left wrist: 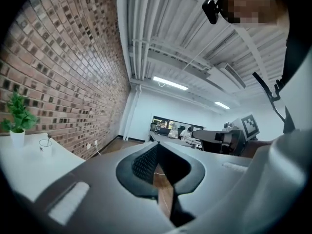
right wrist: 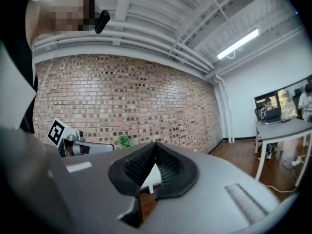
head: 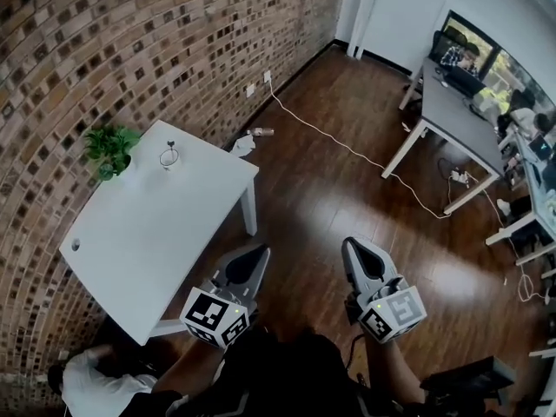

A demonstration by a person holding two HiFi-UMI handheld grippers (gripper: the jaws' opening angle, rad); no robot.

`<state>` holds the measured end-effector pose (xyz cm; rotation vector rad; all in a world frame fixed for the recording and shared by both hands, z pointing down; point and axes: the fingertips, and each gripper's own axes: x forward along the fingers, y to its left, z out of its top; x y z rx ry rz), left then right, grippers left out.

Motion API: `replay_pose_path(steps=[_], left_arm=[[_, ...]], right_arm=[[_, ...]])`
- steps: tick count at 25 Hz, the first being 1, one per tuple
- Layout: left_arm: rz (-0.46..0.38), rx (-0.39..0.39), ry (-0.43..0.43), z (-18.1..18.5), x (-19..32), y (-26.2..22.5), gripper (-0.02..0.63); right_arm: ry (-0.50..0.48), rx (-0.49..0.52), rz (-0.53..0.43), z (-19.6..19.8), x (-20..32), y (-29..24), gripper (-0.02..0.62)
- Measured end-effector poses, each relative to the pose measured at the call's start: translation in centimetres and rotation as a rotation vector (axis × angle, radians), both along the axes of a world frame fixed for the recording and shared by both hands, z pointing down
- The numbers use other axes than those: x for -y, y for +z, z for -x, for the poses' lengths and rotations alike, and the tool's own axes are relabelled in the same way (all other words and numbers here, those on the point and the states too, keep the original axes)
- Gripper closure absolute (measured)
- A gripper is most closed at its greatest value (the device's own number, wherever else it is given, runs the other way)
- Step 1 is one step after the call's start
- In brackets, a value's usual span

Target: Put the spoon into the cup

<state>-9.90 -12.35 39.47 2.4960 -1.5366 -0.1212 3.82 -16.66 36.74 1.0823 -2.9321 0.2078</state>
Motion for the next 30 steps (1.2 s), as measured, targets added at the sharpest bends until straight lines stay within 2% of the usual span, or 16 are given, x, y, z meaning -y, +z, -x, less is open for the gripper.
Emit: replay_pose_path(steps=[5,11,15,24,30], left_arm=[[-0.025,0.026,0.065,-6.6,-0.4,-1.4,0.603],[-0.048,0.037,0.118,-16.1,-1.4,-3.1,0.603],[-0.046,0.04,0.142,-21.2,-2.7,-3.1,0.603],[-0.031,0.034,0.278,-27.0,-5.6,-3.1,0.603],[-0.021,0.012,0.36,-27.9,-7.7,-2.1,0.603]], right_arm=[[0.078,0.03,-0.02,-7.6,-1.9,-0.5,0.589],[0.125,0.035,-0.023,-17.3,-4.4,-0.8,0.589],[0.159,0.034,-0.029,-22.6,-5.8,-0.6,0.589],[0.306,0.02,-0.033,-29.0,-9.6,-1.6,0.589],[0.419,-0.007,-0.02,-30.8,-13.7,-1.2,0.589]])
